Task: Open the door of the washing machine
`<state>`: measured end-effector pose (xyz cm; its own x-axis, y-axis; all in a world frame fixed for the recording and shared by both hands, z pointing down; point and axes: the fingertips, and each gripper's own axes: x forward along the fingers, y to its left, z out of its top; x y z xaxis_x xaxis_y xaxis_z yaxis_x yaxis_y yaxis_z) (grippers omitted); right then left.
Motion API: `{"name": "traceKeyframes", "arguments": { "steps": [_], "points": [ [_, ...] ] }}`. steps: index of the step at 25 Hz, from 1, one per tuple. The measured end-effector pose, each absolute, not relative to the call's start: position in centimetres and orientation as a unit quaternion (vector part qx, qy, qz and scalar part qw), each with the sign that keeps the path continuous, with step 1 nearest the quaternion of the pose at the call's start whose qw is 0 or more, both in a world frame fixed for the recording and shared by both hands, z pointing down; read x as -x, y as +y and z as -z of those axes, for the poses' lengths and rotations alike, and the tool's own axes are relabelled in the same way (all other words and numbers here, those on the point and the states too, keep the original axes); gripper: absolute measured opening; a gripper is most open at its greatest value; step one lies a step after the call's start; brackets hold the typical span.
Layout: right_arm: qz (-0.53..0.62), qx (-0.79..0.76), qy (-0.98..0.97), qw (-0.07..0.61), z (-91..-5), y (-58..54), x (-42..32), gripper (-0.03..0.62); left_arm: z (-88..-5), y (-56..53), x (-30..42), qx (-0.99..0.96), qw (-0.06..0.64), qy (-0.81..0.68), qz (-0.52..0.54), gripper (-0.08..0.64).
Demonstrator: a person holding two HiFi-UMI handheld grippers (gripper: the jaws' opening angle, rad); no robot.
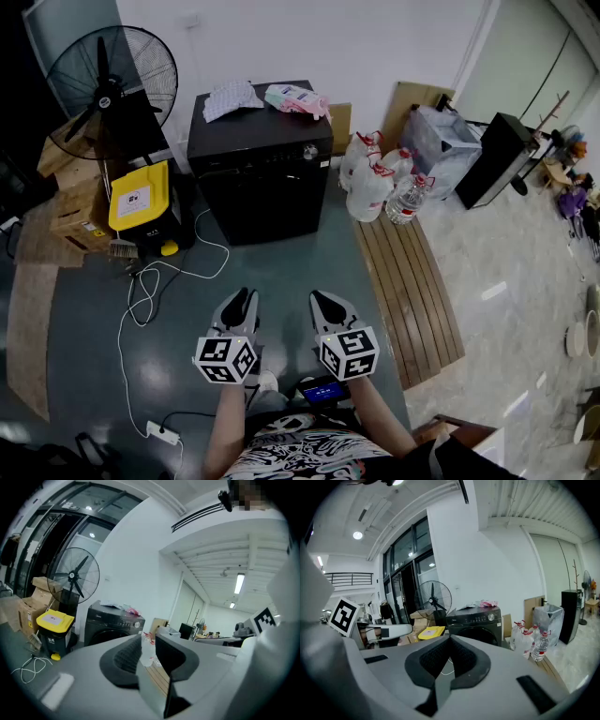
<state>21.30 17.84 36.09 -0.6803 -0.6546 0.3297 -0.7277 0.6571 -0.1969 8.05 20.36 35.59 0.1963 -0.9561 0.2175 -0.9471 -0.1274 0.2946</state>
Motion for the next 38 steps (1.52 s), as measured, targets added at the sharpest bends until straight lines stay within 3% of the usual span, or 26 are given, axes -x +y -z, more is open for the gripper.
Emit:
{"name": "traceKeyframes", "arguments": {
  "steps": [2,16,18,22,33,38],
  "points": [
    [-0.156,-0.386,-0.902,0.117,-36.2,18.0,-21.4,0.002,-35.0,21.1,-7.6,-0.747,0.153,-0.646,0.010,0.132],
    [-0.204,-0.363,-0.905,0.083,-36.7,18.4,-20.2,0.006,-35.3,22.7,-4.9,-0.717,0.141,-0.683,0.011,0.075],
    [-0.212,-0.350,-0.909,0.082,-36.9,17.9,-19.7,0.097,-35.5,22.2,-4.1,-0.714,0.148,-0.684,0.008,0.078],
    [-0.209,-0.348,-0.910,0.088,-37.3,16.2,-18.9,0.111,-36.4,20.6,-2.5,-0.711,0.164,-0.684,0.010,0.114],
    [-0.219,-0.366,-0.897,0.120,-41.5,5.0,-11.4,0.133,-42.3,8.0,3.3,-0.775,0.161,-0.609,-0.038,0.140],
    [-0.187,-0.373,-0.889,0.188,-46.0,-1.1,-4.4,0.133,-48.5,1.3,8.0,-0.795,0.186,-0.573,-0.071,0.140]
  ]
}}
